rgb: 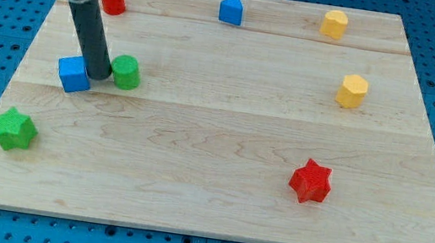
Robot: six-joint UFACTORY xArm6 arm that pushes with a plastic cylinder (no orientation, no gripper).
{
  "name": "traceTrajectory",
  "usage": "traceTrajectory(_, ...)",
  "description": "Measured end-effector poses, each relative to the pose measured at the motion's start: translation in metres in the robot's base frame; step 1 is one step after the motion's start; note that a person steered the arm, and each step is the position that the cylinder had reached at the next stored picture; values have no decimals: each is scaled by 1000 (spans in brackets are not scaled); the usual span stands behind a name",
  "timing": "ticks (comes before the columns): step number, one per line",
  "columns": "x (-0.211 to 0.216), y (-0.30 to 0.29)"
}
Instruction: Place the blue cube to the left side of the red star
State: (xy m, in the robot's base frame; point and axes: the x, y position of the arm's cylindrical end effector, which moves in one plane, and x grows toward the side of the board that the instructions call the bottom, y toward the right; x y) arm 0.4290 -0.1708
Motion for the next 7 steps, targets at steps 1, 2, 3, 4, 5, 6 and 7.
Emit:
traceTrajectory(1,-36,-45)
traceTrajectory(2,-83,-46)
traceTrajectory(3,-73,-95)
traceTrajectory(4,-12,-89)
traceTrajectory(5,5,-21)
traceTrajectory(6,36,-1)
traceTrajectory(7,53,-9)
